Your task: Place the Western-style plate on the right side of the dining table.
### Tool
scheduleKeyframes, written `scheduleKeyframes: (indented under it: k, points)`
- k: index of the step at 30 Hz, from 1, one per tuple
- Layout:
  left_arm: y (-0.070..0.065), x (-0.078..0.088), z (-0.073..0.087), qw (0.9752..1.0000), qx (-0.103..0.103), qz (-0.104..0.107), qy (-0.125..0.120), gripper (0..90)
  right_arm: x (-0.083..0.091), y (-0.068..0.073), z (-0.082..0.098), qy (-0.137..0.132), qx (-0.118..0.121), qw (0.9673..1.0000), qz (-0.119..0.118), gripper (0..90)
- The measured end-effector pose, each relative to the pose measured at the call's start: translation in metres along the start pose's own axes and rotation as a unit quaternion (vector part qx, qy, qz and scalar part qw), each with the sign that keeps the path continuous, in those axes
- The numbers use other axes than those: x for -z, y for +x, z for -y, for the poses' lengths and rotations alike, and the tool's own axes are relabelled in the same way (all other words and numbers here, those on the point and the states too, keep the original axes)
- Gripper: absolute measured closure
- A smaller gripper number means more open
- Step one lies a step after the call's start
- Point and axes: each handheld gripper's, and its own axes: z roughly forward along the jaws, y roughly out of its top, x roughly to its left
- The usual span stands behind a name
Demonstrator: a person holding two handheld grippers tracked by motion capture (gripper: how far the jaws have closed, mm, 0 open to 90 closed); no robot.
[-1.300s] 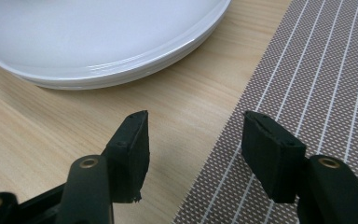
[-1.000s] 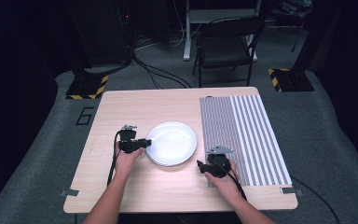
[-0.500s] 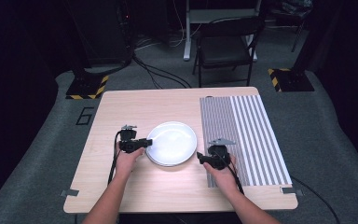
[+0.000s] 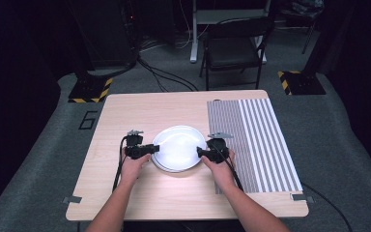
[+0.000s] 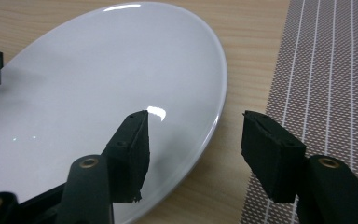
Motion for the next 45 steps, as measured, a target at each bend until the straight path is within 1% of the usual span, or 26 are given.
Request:
scheduleKeyframes:
  k: [1, 2, 3, 4, 5, 7, 8, 10, 12, 14, 15, 21, 22, 24, 27, 32, 33, 35, 37, 38, 44, 45]
  points:
    - [0.000, 0.000, 0.000, 1.0000, 0.000, 0.000, 0.000, 62.1, 0.000, 0.000, 0.000, 0.000, 0.000, 1.0000, 0.000, 40.5]
    - [0.000, -0.001, 0.000, 1.0000, 0.001, 0.003, 0.001, 62.1, -0.003, -0.001, 0.000, 0.003, -0.005, 1.0000, 0.000, 40.5]
    - [0.000, -0.002, 0.001, 1.0000, 0.002, 0.006, 0.000, 62.1, -0.008, -0.001, 0.000, 0.008, -0.013, 0.9999, -0.005, 40.4]
    - [0.000, -0.002, 0.001, 0.9999, 0.004, 0.010, 0.002, 62.1, -0.010, -0.001, 0.001, 0.009, -0.020, 0.9997, -0.008, 40.6]
    - [0.000, -0.002, 0.001, 0.9999, 0.004, 0.010, 0.002, 62.1, -0.010, -0.001, 0.001, 0.009, -0.020, 0.9997, -0.008, 40.6]
    - [0.000, -0.004, 0.001, 0.9999, 0.008, 0.014, 0.002, 62.1, -0.012, 0.002, 0.001, 0.005, -0.026, 0.9994, -0.022, 39.6]
    - [0.000, -0.004, 0.001, 0.9999, 0.008, 0.013, 0.002, 62.1, -0.012, 0.004, 0.001, 0.005, -0.023, 0.9996, -0.016, 39.7]
    - [0.000, -0.004, 0.001, 0.9999, 0.008, 0.014, 0.002, 62.0, -0.012, 0.004, 0.001, 0.006, -0.024, 0.9996, -0.015, 40.0]
    - [0.000, -0.003, 0.001, 0.9999, 0.009, 0.014, 0.003, 61.9, -0.012, 0.004, 0.001, 0.005, -0.026, 0.9996, -0.013, 42.1]
    - [0.000, -0.004, 0.002, 0.9999, 0.008, 0.015, 0.003, 61.9, -0.010, 0.003, 0.000, 0.006, -0.034, 0.9993, -0.016, 42.9]
    - [0.000, -0.005, 0.002, 0.9999, 0.007, 0.015, 0.002, 62.0, -0.009, 0.002, 0.000, 0.003, -0.031, 0.9994, -0.016, 43.4]
    - [-0.002, -0.007, 0.002, 0.9998, 0.005, 0.016, 0.008, 62.0, -0.001, 0.002, -0.003, -0.003, -0.034, 0.9993, -0.018, 43.7]
    - [-0.003, -0.008, 0.002, 0.9998, 0.008, 0.017, 0.008, 62.0, 0.001, 0.002, -0.003, -0.004, -0.034, 0.9993, -0.019, 43.6]
    - [-0.003, -0.009, 0.002, 0.9997, 0.006, 0.019, 0.010, 62.1, 0.005, 0.002, -0.003, -0.006, -0.027, 0.9994, -0.019, 43.6]
    - [-0.005, -0.011, 0.002, 0.9997, 0.007, 0.022, 0.011, 62.4, 0.009, 0.002, -0.004, -0.008, -0.030, 0.9993, -0.020, 43.7]
    - [-0.008, -0.013, 0.002, 0.9996, 0.004, 0.026, 0.011, 62.6, 0.012, -0.002, -0.004, -0.006, -0.034, 0.9993, -0.017, 43.7]
    - [-0.009, -0.014, 0.001, 0.9996, -0.003, 0.025, 0.014, 62.5, 0.013, -0.004, -0.003, -0.005, -0.038, 0.9991, -0.018, 43.7]
    - [-0.010, -0.014, 0.001, 0.9996, -0.002, 0.025, 0.014, 62.5, 0.014, -0.005, -0.003, -0.003, -0.041, 0.9990, -0.019, 43.7]
    - [-0.011, -0.015, 0.000, 0.9996, -0.003, 0.026, 0.015, 62.5, 0.014, -0.006, -0.003, -0.005, -0.036, 0.9992, -0.016, 43.7]
    - [-0.011, -0.015, 0.000, 0.9996, -0.003, 0.026, 0.015, 62.5, 0.016, -0.005, -0.002, -0.002, -0.042, 0.9990, -0.015, 43.7]
    - [-0.015, -0.018, -0.002, 0.9994, -0.010, 0.031, 0.012, 63.3, 0.021, -0.007, -0.003, -0.011, -0.042, 0.9989, -0.016, 43.7]
    - [-0.015, -0.019, -0.002, 0.9994, -0.008, 0.032, 0.012, 63.6, 0.022, -0.007, -0.003, -0.010, -0.043, 0.9989, -0.015, 43.7]
